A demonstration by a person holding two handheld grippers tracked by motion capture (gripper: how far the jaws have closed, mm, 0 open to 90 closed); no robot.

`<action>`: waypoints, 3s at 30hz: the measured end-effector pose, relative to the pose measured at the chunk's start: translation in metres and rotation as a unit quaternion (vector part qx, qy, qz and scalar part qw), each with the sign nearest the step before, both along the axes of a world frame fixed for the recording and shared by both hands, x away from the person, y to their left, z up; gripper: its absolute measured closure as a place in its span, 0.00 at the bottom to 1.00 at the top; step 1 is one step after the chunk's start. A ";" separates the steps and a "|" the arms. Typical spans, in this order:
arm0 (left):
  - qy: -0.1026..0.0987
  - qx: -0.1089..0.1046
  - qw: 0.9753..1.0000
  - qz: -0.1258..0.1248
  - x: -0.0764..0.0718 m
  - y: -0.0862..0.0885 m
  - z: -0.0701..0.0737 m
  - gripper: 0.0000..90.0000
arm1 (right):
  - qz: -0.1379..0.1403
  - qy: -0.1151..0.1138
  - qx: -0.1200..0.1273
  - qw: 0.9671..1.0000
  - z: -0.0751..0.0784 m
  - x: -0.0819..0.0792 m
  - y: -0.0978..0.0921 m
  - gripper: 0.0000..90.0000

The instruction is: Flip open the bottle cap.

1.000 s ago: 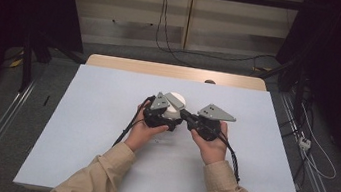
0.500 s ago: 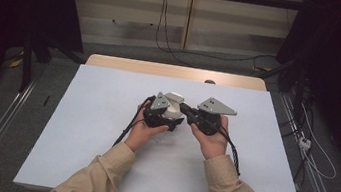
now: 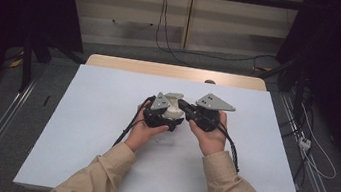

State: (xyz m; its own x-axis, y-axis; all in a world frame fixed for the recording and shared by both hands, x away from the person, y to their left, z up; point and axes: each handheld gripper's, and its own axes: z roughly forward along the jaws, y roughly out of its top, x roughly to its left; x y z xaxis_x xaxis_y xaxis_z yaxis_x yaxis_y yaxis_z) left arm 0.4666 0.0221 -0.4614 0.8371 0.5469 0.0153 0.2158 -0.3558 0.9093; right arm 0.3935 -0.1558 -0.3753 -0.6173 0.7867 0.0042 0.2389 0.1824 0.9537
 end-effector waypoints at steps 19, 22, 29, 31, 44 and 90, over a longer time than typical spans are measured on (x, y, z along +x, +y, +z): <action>0.000 0.001 1.000 0.000 0.000 0.000 0.000 0.21 | 0.000 -0.003 -0.011 1.000 0.008 0.009 0.008 1.00; -0.001 0.002 1.000 0.001 0.000 0.000 0.000 0.21 | -0.001 -0.003 -0.007 1.000 0.009 0.010 0.009 1.00; -0.001 0.002 1.000 0.002 0.000 -0.001 0.000 0.21 | -0.001 0.001 -0.003 1.000 0.009 0.013 0.008 1.00; -0.001 0.002 1.000 0.002 0.000 -0.001 0.000 0.21 | -0.001 0.000 -0.007 1.000 0.010 0.014 0.009 1.00; -0.001 0.002 1.000 0.002 0.000 0.000 0.000 0.21 | -0.001 -0.003 -0.016 1.000 0.014 0.018 0.013 1.00; -0.003 0.007 1.000 0.001 0.000 0.000 0.000 0.21 | 0.000 0.001 -0.031 1.000 0.019 0.036 0.024 1.00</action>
State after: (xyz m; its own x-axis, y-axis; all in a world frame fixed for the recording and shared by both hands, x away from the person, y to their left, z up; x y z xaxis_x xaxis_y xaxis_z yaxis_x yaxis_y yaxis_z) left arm 0.4664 0.0219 -0.4613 0.8357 0.5484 0.0287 0.2109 -0.3688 0.9052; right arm 0.4294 -0.1316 -0.3559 -0.6179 0.7851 -0.0434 0.2409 0.2416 0.9400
